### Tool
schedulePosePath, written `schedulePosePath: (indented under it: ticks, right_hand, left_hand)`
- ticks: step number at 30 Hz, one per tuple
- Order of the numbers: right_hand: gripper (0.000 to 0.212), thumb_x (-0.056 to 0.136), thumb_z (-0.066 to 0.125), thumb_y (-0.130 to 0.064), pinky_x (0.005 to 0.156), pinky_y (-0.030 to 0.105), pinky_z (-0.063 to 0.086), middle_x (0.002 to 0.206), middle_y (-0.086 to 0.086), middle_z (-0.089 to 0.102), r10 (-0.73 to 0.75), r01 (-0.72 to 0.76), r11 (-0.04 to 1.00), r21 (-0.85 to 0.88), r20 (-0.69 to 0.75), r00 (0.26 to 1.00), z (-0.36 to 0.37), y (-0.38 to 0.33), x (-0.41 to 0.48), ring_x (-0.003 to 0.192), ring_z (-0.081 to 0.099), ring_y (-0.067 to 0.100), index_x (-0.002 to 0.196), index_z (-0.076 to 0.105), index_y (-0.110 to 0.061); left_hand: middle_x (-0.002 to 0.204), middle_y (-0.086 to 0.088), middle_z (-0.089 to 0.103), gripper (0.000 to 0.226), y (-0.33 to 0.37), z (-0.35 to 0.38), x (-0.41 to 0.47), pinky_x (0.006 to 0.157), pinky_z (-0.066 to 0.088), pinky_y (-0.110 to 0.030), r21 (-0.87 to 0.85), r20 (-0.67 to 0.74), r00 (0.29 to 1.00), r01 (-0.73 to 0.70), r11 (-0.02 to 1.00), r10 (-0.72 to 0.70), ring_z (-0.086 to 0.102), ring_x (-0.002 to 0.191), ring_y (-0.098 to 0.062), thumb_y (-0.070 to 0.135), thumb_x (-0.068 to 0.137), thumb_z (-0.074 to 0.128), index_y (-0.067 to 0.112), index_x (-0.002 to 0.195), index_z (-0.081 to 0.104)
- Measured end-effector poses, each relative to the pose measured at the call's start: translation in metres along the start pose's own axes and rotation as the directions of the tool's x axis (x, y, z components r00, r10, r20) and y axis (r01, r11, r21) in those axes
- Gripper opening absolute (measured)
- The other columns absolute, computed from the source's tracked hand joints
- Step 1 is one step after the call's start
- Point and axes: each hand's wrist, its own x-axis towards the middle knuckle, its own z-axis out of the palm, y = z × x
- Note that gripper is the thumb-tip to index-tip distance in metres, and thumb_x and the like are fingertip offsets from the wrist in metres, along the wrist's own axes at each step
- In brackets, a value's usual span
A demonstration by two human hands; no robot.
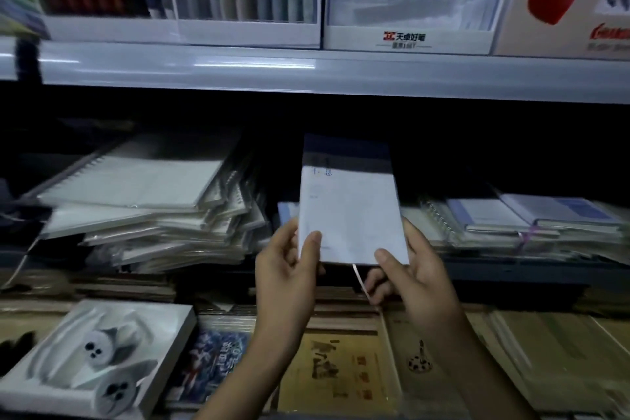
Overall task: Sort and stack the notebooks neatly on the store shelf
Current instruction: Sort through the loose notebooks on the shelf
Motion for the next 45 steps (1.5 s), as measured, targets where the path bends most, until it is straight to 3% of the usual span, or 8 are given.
schedulePosePath:
  ticks: [4, 8, 13, 16, 29, 36, 41, 45]
  right_hand:
    - [0.054, 0.103, 0.058, -0.016, 0.044, 0.025, 0.041, 0.100, -0.005, 0.074, -0.004, 0.004, 1.000, -0.018, 0.008, 1.000, 0.016, 0.005, 0.017, 0.049, 0.051, 0.016, 0.150, 0.042, -0.037]
    - [0.061, 0.098, 0.067, -0.032, 0.050, 0.019, 0.038, 0.059, 0.002, 0.061, 0.092, -0.100, 0.987, -0.130, -0.066, 0.994, 0.022, 0.026, 0.026, 0.047, 0.050, 0.005, 0.154, 0.044, -0.024]
    - [0.071, 0.096, 0.067, -0.042, 0.065, 0.024, 0.046, 0.063, 0.005, 0.068, 0.053, -0.084, 0.963, -0.257, -0.126, 0.991, 0.026, 0.030, 0.025, 0.054, 0.061, 0.005, 0.157, 0.038, -0.022]
    - [0.072, 0.095, 0.069, -0.043, 0.062, 0.026, 0.045, 0.065, 0.001, 0.070, 0.043, -0.073, 0.956, -0.283, -0.109, 0.993, 0.024, 0.029, 0.021, 0.051, 0.060, 0.003, 0.157, 0.038, -0.024]
    - [0.055, 0.096, 0.067, -0.038, 0.072, 0.031, 0.058, 0.088, -0.017, 0.063, -0.210, -0.084, 0.682, -0.726, -0.306, 0.929, -0.073, 0.015, -0.020, 0.080, 0.062, 0.002, 0.148, 0.050, -0.030]
    - [0.050, 0.097, 0.067, -0.030, 0.080, 0.029, 0.049, 0.123, 0.001, 0.062, -0.195, -0.285, 0.637, -0.716, -0.507, 0.839, -0.154, 0.011, -0.033, 0.109, 0.062, 0.021, 0.144, 0.054, -0.022]
    - [0.051, 0.097, 0.065, -0.028, 0.077, 0.029, 0.044, 0.129, 0.003, 0.060, -0.184, -0.375, 0.606, -0.702, -0.582, 0.792, -0.194, 0.009, -0.046, 0.110, 0.061, 0.024, 0.146, 0.052, -0.023]
    - [0.050, 0.096, 0.065, -0.030, 0.080, 0.030, 0.043, 0.128, 0.001, 0.061, -0.171, -0.409, 0.613, -0.676, -0.619, 0.767, -0.219, 0.007, -0.057, 0.113, 0.060, 0.023, 0.145, 0.053, -0.024]
  left_hand:
    - [0.069, -0.004, 0.069, 0.024, -0.003, -0.005, 0.022, 0.053, 0.049, -0.041, 0.257, -0.096, 0.985, -0.117, 0.959, 0.146, 0.064, 0.058, -0.023, 0.032, 0.108, 0.056, 0.024, 0.127, 0.069]
    - [0.073, 0.003, 0.070, 0.037, -0.017, -0.012, 0.033, 0.054, 0.047, -0.033, 0.719, -0.080, 0.982, -0.061, 0.692, 0.169, 0.067, 0.065, -0.018, 0.042, 0.109, 0.043, 0.023, 0.124, 0.071]
    - [0.096, 0.005, 0.076, 0.049, -0.010, -0.016, 0.014, 0.065, 0.050, -0.032, 0.781, -0.041, 0.994, -0.034, 0.624, 0.106, 0.073, 0.087, -0.020, 0.051, 0.107, 0.044, 0.026, 0.147, 0.057]
    - [0.092, 0.006, 0.069, 0.029, -0.008, -0.015, 0.000, 0.050, 0.041, -0.028, 0.841, 0.032, 0.968, -0.160, 0.517, 0.249, 0.068, 0.069, -0.020, 0.042, 0.103, 0.056, 0.026, 0.124, 0.070]
    - [0.102, 0.000, 0.062, 0.028, -0.030, 0.067, -0.031, 0.072, 0.050, -0.040, 0.693, 0.413, 0.774, -0.609, 0.386, 0.480, 0.060, 0.090, -0.025, 0.022, 0.098, 0.065, 0.017, 0.125, 0.070]
    - [0.115, -0.004, 0.062, 0.042, -0.024, 0.163, -0.039, 0.083, 0.048, -0.042, 0.512, 0.628, 0.616, -0.788, 0.343, 0.476, 0.058, 0.101, -0.026, 0.022, 0.097, 0.061, 0.016, 0.139, 0.060]
    - [0.137, -0.018, 0.059, 0.065, -0.019, 0.250, -0.024, 0.101, 0.044, -0.046, 0.447, 0.730, 0.454, -0.883, 0.146, 0.510, 0.056, 0.126, -0.038, 0.008, 0.080, 0.067, 0.007, 0.143, 0.055]
    - [0.157, -0.024, 0.044, 0.071, -0.022, 0.297, -0.016, 0.123, 0.032, -0.049, 0.495, 0.795, 0.461, -0.869, 0.017, 0.395, 0.041, 0.146, -0.041, 0.013, 0.086, 0.053, 0.001, 0.155, 0.039]
